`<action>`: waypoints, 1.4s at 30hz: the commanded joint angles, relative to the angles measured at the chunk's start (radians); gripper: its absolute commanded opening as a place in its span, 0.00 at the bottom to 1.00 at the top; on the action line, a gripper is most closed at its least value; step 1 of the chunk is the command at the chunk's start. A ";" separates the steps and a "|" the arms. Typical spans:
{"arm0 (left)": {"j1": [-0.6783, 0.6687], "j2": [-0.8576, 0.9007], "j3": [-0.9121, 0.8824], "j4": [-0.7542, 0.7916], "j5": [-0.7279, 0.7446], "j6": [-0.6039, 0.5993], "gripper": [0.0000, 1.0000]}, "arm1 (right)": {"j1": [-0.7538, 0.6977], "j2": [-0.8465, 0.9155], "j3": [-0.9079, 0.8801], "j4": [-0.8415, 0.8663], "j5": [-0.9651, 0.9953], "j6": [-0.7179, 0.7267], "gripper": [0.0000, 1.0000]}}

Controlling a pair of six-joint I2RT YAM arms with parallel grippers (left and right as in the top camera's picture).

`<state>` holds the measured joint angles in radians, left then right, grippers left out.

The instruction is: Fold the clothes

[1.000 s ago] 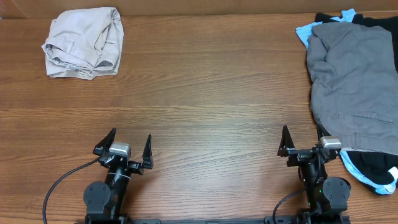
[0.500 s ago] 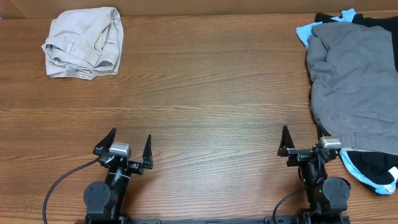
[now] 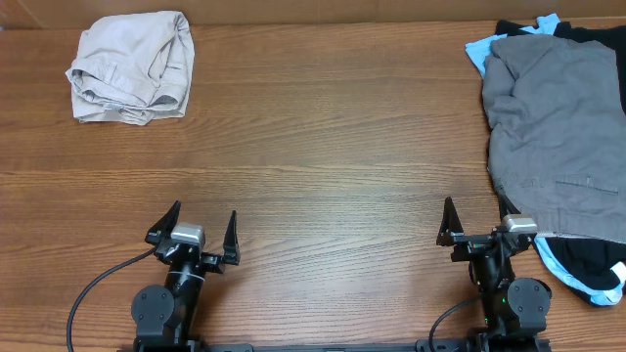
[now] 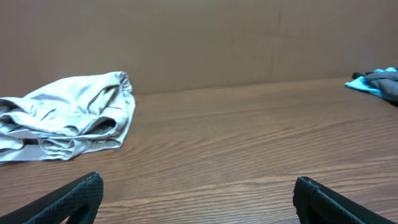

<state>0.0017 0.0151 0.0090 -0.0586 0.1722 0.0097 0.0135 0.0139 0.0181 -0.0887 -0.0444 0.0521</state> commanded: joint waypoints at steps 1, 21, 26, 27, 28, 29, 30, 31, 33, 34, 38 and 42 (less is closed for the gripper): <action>0.005 -0.009 -0.004 0.000 -0.062 0.020 1.00 | -0.003 -0.011 -0.010 0.020 0.006 0.000 1.00; 0.005 0.117 0.320 -0.109 -0.073 0.021 1.00 | -0.003 0.057 0.290 -0.080 -0.001 0.026 1.00; 0.005 0.332 0.512 -0.206 -0.047 0.021 1.00 | -0.003 0.180 0.459 -0.190 -0.002 0.026 1.00; 0.005 0.383 0.556 -0.225 -0.036 0.020 1.00 | -0.003 0.213 0.498 -0.219 -0.001 0.026 1.00; 0.005 0.432 0.601 -0.247 -0.022 0.021 1.00 | -0.003 0.254 0.545 -0.257 -0.002 0.026 1.00; 0.005 0.485 0.652 -0.273 -0.011 0.021 0.99 | -0.003 0.285 0.579 -0.284 -0.002 0.026 1.00; 0.005 0.561 0.727 -0.315 0.005 0.021 1.00 | -0.003 0.343 0.642 -0.333 -0.002 0.026 1.00; 0.005 0.586 0.753 -0.331 0.008 0.020 1.00 | -0.003 0.368 0.670 -0.354 -0.002 0.026 1.00; 0.005 0.689 0.862 -0.401 0.018 0.020 1.00 | -0.003 0.447 0.757 -0.423 -0.002 0.026 1.00; 0.005 0.739 0.917 -0.439 0.020 0.021 1.00 | -0.003 0.488 0.801 -0.459 -0.002 0.026 1.00; 0.005 0.922 1.122 -0.597 0.020 0.021 1.00 | -0.003 0.656 0.969 -0.608 -0.002 0.026 1.00; 0.005 1.085 1.290 -0.734 0.023 0.020 1.00 | -0.003 0.837 1.126 -0.776 -0.002 0.026 1.00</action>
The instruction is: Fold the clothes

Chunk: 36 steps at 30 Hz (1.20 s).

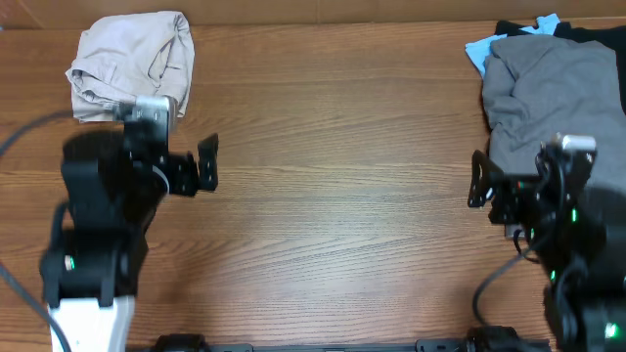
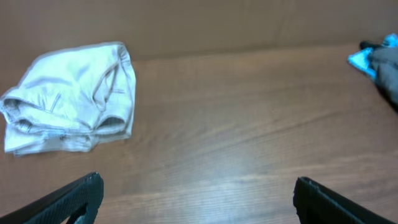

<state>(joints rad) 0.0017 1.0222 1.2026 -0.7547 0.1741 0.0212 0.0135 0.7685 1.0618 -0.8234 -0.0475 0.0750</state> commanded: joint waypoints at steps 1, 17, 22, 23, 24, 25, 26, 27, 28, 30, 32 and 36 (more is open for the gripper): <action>0.005 0.118 0.130 -0.065 0.028 0.009 1.00 | -0.003 0.140 0.126 -0.089 0.002 0.003 1.00; 0.005 0.409 0.169 -0.047 0.160 -0.003 1.00 | -0.175 0.631 0.291 -0.128 0.006 0.043 1.00; 0.005 0.429 0.169 -0.036 0.159 0.002 1.00 | -0.487 0.707 0.291 -0.059 -0.014 0.159 0.96; 0.005 0.431 0.169 -0.033 0.160 0.001 1.00 | -0.533 0.721 0.291 -0.043 -0.024 0.162 0.96; 0.005 0.435 0.169 -0.029 0.160 0.001 1.00 | -0.592 0.739 0.291 -0.022 -0.035 0.162 0.96; 0.005 0.436 0.169 -0.026 0.159 0.001 1.00 | -0.629 0.753 0.290 -0.009 -0.035 0.162 0.96; 0.005 0.439 0.169 -0.024 0.160 0.001 1.00 | -0.670 0.769 0.290 0.006 -0.035 0.162 0.96; 0.004 0.443 0.169 -0.023 0.160 0.001 1.00 | -0.713 0.788 0.290 0.022 -0.035 0.162 0.96; 0.004 0.445 0.169 -0.024 0.160 0.001 1.00 | -0.746 0.805 0.290 0.035 -0.031 0.162 0.96; 0.004 0.454 0.168 -0.024 0.159 0.001 1.00 | -0.806 0.837 0.288 0.068 -0.032 0.167 0.96; 0.005 0.463 0.168 -0.024 0.159 0.001 1.00 | -0.850 0.869 0.288 0.097 -0.033 0.166 0.96; 0.005 0.497 0.168 -0.024 0.159 0.001 1.00 | -0.914 0.949 0.288 0.156 -0.060 0.144 0.96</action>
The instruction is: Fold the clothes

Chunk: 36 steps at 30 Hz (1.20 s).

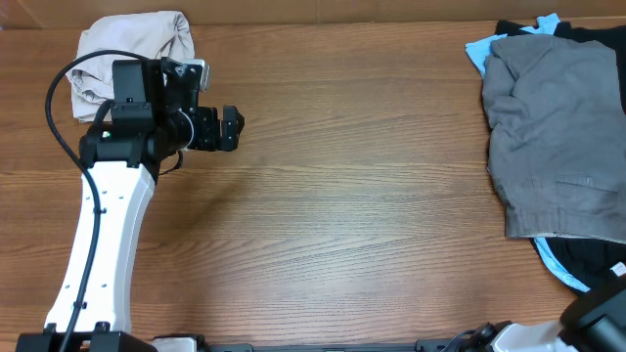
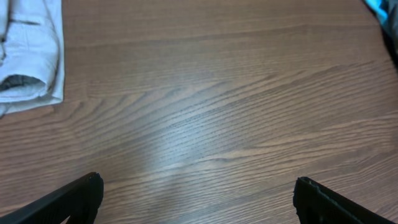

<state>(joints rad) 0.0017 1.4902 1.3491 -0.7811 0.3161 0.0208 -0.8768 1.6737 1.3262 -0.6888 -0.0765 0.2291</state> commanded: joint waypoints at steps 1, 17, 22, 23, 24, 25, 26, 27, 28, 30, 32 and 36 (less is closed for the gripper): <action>0.004 0.042 0.022 0.003 0.018 0.001 1.00 | -0.031 0.067 0.023 0.035 -0.062 -0.052 0.96; 0.004 0.108 0.021 -0.004 0.017 0.002 1.00 | -0.062 0.270 0.023 0.112 0.023 -0.242 0.88; 0.004 0.108 0.022 -0.003 0.017 0.001 1.00 | -0.061 0.320 0.023 0.101 -0.007 -0.241 0.76; 0.004 0.108 0.021 -0.003 0.017 0.001 1.00 | -0.061 0.327 0.023 0.100 -0.007 -0.241 0.74; 0.004 0.108 0.021 -0.004 0.017 0.001 1.00 | -0.061 0.332 0.023 0.100 -0.007 -0.241 0.71; 0.004 0.108 0.022 -0.004 0.017 0.001 1.00 | -0.061 0.332 0.023 0.099 -0.007 -0.241 0.67; 0.004 0.109 0.021 -0.004 0.017 0.001 1.00 | -0.061 0.332 0.023 0.099 -0.007 -0.241 0.62; 0.004 0.108 0.021 -0.004 0.017 0.001 1.00 | -0.063 0.331 0.023 0.099 -0.006 -0.241 0.57; 0.004 0.109 0.021 -0.004 0.017 0.001 1.00 | -0.066 0.331 0.024 0.097 -0.007 -0.241 0.53; 0.004 0.109 0.021 -0.004 0.017 0.001 1.00 | -0.069 0.331 0.024 0.092 -0.007 -0.236 0.45; 0.004 0.109 0.021 -0.004 0.017 0.001 1.00 | -0.069 0.329 0.025 0.089 -0.007 -0.232 0.41; 0.004 0.108 0.021 -0.003 0.017 0.001 1.00 | -0.069 0.315 0.049 0.065 -0.022 -0.230 0.41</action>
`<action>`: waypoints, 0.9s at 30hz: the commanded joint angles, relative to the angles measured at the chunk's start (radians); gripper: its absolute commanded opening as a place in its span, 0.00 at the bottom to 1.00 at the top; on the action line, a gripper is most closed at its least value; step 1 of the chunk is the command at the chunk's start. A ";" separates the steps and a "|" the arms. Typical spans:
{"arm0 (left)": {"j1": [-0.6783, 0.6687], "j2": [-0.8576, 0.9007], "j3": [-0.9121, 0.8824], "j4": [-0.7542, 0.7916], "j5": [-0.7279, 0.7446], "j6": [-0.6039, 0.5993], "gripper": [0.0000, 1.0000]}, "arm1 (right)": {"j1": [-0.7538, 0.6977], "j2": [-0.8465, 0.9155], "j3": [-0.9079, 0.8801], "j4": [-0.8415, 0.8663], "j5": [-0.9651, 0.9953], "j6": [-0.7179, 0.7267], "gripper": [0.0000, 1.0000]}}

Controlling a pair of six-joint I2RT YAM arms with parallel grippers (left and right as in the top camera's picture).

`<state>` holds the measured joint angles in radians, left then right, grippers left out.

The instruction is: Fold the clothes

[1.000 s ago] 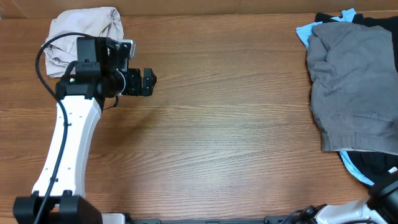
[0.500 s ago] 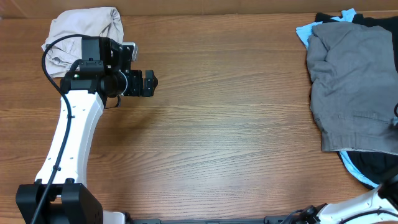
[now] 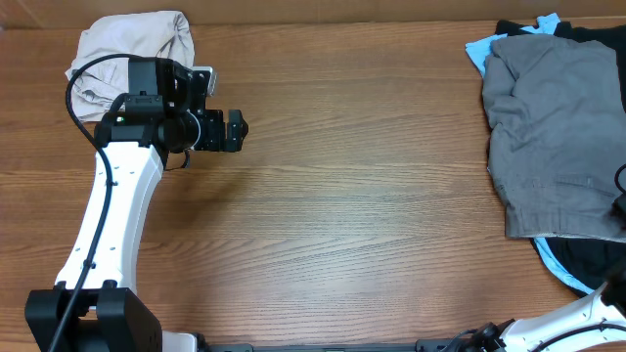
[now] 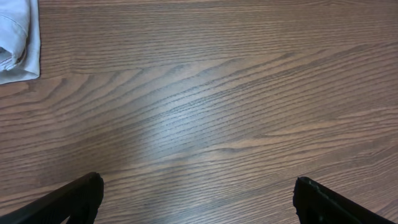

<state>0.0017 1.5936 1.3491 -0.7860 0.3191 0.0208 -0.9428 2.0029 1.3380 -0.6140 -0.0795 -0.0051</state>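
A folded beige garment [image 3: 132, 54] lies at the table's far left corner; only its edge [image 4: 15, 37] shows in the left wrist view. A pile of clothes sits at the right edge, a grey garment [image 3: 553, 127] on top of blue and black ones. My left gripper [image 3: 231, 130] hangs open over bare wood just right of the beige garment, its fingertips [image 4: 81, 196] wide apart with nothing between them. The right gripper is out of view; only a bit of its arm [image 3: 618, 284] shows at the right edge.
The wooden table [image 3: 342, 196] spreads between the two heaps of clothes. A black cable [image 3: 83, 73] loops from the left arm over the beige garment. A brown wall runs along the table's far edge.
My left gripper has shifted slightly right and lower over the wood, so less of the beige garment shows in its wrist view. It stays open.
Both grippers first stood open near the table's front edge. Then both arms were raised, the left near the beige garment, the right by the grey pile. After that the left hung open over wood beside the beige garment, the right out of sight, as now.
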 commanded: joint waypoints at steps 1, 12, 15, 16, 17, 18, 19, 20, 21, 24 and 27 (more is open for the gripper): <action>0.004 0.005 0.022 0.002 0.014 0.001 1.00 | -0.003 -0.017 0.049 -0.023 -0.019 0.005 0.41; 0.004 0.005 0.022 0.019 0.015 -0.019 0.97 | 0.001 -0.056 0.100 -0.114 -0.114 0.005 0.04; 0.005 0.004 0.039 0.020 0.016 -0.049 0.91 | 0.007 -0.077 0.118 -0.142 -0.224 0.014 0.04; 0.005 0.004 0.050 0.020 0.017 -0.061 0.90 | 0.012 -0.090 0.127 -0.151 -0.269 0.017 0.04; 0.005 0.003 0.064 0.020 0.020 -0.070 0.90 | 0.019 -0.103 0.137 -0.162 -0.315 0.017 0.04; 0.005 0.002 0.079 0.019 0.026 -0.073 0.89 | 0.027 -0.119 0.148 -0.176 -0.356 0.017 0.04; 0.005 0.001 0.095 0.019 0.034 -0.074 0.89 | 0.038 -0.137 0.161 -0.191 -0.394 0.017 0.04; 0.005 0.000 0.113 0.015 0.042 -0.075 0.89 | 0.051 -0.154 0.174 -0.209 -0.428 0.016 0.04; 0.005 0.000 0.130 0.011 0.042 -0.081 0.89 | 0.067 -0.173 0.190 -0.233 -0.459 0.016 0.04; 0.005 0.000 0.190 -0.014 0.040 -0.090 0.89 | 0.134 -0.228 0.235 -0.312 -0.534 0.016 0.04; 0.006 -0.001 0.248 -0.045 0.037 -0.090 0.89 | 0.238 -0.287 0.257 -0.375 -0.574 0.000 0.04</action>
<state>0.0017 1.5955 1.5303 -0.8150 0.3378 -0.0509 -0.7925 1.7988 1.5520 -0.9630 -0.5285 0.0059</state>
